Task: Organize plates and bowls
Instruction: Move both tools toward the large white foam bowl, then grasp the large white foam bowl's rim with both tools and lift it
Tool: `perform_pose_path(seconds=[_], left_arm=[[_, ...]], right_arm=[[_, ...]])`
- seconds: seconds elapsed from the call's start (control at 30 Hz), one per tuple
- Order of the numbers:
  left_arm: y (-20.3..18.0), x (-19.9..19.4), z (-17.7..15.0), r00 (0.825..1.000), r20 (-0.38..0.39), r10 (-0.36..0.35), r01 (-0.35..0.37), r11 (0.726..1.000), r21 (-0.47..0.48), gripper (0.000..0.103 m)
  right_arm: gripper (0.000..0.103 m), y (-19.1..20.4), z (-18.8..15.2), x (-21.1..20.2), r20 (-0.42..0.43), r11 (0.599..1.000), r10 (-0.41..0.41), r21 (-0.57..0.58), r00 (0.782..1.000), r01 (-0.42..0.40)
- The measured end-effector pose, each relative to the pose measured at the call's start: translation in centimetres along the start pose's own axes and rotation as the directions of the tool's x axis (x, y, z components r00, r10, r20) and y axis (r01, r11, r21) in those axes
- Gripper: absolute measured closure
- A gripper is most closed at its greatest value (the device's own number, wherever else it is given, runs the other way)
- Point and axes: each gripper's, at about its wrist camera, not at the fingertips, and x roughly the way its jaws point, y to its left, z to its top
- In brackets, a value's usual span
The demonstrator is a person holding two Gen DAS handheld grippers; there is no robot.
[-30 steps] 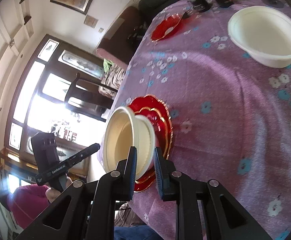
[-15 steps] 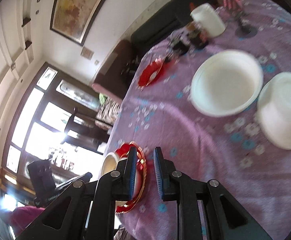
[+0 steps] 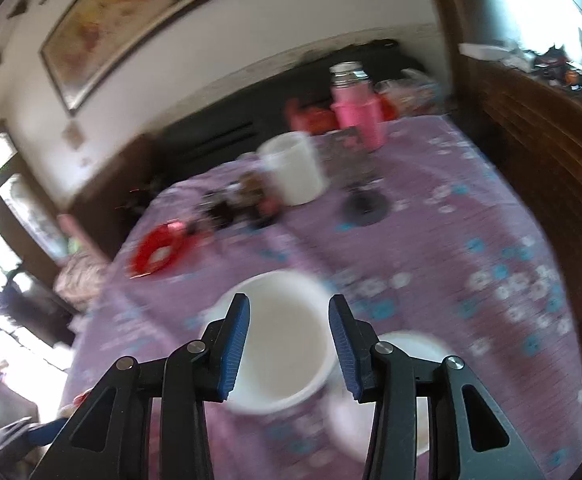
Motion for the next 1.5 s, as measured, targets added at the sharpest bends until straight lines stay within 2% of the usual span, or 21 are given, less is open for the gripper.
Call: perform_pose_path(seconds=[0.03, 0.07, 0.23, 0.3, 0.43, 0.6, 0.73, 0.83, 0.93, 0.97, 1.0, 1.1, 1.27, 1.5], left_arm=[[-0.6, 1.0, 0.4, 0.999, 0.001, 0.033, -0.033, 0.999, 0.011, 0.036], [-0.9, 2.2, 0.8, 0.998, -0.006, 0.062, -0.062, 0.998, 0.006, 0.036], [-0.2, 6.9, 2.6, 0.995, -0.036, 0.095, -0.099, 0.987, -0.128, 0.036], [0.3, 8.5, 3.0, 0.990, -0.046, 0.133, -0.139, 0.976, -0.167, 0.036], [1.5, 10.7, 3.2, 0.991, -0.076, 0.110, -0.125, 0.960, -0.251, 0.036], [2.4, 12.0, 3.0, 0.991, -0.045, 0.122, -0.130, 0.944, -0.303, 0.036], [2.3, 13.0, 2.9, 0.993, -0.021, 0.119, -0.120, 0.946, -0.300, 0.040], [1.9, 13.7, 2.9, 0.990, 0.000, 0.140, -0.135, 0.952, -0.273, 0.050], [1.6, 14.3, 2.9, 0.990, 0.020, 0.141, -0.132, 0.963, -0.236, 0.077], [1.6, 14.7, 2.9, 0.991, 0.015, 0.134, -0.127, 0.967, -0.219, 0.090], [1.5, 15.0, 2.9, 0.992, 0.012, 0.126, -0.121, 0.970, -0.210, 0.092], [1.3, 15.2, 2.8, 0.990, 0.048, 0.133, -0.123, 0.977, -0.174, 0.093], [0.8, 14.9, 2.4, 0.982, 0.099, 0.159, -0.145, 0.980, -0.134, 0.092], [0.6, 14.2, 2.0, 0.970, 0.144, 0.195, -0.177, 0.976, -0.130, 0.092]], right_arm=[[0.069, -0.6, -0.1, 0.6, -0.018, 1.000, 0.014, 0.011, 1.000, -0.014], [0.072, -1.2, -0.1, 1.4, -0.042, 1.000, 0.025, 0.019, 0.999, -0.025], [0.072, -3.3, -0.1, 2.8, -0.081, 0.997, 0.070, 0.051, 0.994, -0.066], [0.072, -3.8, -0.4, 3.1, -0.094, 0.994, 0.096, 0.068, 0.991, -0.090], [0.072, -4.4, -1.0, 4.1, -0.128, 0.992, 0.098, 0.094, 0.987, -0.086], [0.072, -4.4, -1.3, 5.2, -0.146, 0.994, 0.078, 0.093, 0.986, -0.065], [0.072, -4.3, -1.7, 6.4, -0.171, 0.995, 0.062, 0.084, 0.983, -0.048], [0.072, -3.9, -1.9, 6.9, -0.184, 0.998, 0.044, 0.061, 0.982, -0.034], [0.081, -3.4, -2.2, 7.3, -0.193, 0.999, 0.028, 0.036, 0.981, -0.021], [0.085, -3.2, -2.3, 7.4, -0.194, 0.999, 0.022, 0.027, 0.981, -0.017], [0.088, -3.0, -2.4, 7.5, -0.196, 1.000, 0.015, 0.018, 0.980, -0.012], [0.092, -2.7, -2.7, 7.6, -0.201, 1.000, 0.005, 0.011, 0.980, -0.002], [0.093, -2.4, -2.8, 7.3, -0.183, 1.000, -0.007, 0.006, 0.983, 0.008], [0.093, -1.7, -3.0, 7.1, -0.175, 1.000, -0.014, -0.013, 0.985, 0.012]])
